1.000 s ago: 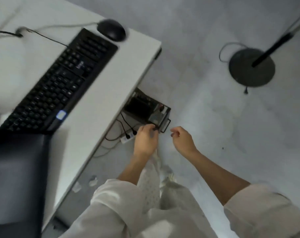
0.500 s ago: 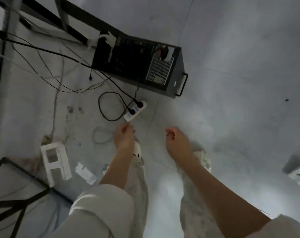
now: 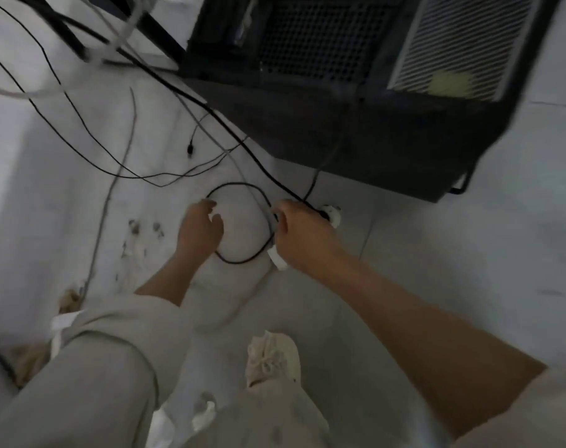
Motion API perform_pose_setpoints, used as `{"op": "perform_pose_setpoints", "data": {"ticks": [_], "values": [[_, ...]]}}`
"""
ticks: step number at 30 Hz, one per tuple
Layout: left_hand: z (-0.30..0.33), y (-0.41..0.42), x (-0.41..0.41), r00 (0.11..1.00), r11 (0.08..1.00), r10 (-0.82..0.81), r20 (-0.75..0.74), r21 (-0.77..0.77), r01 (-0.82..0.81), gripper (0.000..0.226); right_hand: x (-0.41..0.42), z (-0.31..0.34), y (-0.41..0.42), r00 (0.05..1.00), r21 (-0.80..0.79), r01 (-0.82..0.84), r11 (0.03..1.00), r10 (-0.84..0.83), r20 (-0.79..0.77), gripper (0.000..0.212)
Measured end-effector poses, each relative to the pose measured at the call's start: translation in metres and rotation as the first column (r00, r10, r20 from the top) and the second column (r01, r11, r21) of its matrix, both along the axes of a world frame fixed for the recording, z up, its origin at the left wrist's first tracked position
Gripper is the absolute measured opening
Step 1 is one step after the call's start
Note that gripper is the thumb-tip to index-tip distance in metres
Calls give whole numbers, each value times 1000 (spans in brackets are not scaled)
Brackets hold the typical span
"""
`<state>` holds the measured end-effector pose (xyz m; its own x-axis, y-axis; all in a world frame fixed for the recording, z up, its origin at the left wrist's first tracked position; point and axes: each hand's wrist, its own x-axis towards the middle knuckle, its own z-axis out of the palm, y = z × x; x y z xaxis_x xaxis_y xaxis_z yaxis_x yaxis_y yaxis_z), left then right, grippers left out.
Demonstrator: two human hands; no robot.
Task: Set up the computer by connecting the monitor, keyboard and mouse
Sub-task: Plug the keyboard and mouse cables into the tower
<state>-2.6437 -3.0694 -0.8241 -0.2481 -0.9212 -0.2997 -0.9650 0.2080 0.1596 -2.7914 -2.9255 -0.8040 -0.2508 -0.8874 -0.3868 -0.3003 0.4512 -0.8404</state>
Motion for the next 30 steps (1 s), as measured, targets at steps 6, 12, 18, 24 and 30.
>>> {"op": "perform_pose_setpoints", "data": {"ticks": [6, 12, 18, 24, 30], "values": [[-62, -86, 44, 963, 965, -222, 155, -104, 239, 40, 31, -45, -64, 989, 14, -151, 988, 151, -9, 44], [-92, -170, 67, 812, 813, -491, 316, -168, 557, 48, 68, -64, -124, 995, -25, -101, 995, 100, -7, 52], [-135, -202, 27, 838, 861, -503, 211, 33, 508, 65, 79, -81, -143, 1000, 32, 20, 999, -21, 20, 47], [-160, -197, 8, 926, 905, -374, 57, -195, 377, 34, 66, -93, -140, 992, 88, 121, 989, -123, 15, 47], [-154, -192, 6, 935, 933, -350, 54, -71, 353, 27, 59, -95, -133, 996, 124, 79, 989, -82, 20, 45]]}}
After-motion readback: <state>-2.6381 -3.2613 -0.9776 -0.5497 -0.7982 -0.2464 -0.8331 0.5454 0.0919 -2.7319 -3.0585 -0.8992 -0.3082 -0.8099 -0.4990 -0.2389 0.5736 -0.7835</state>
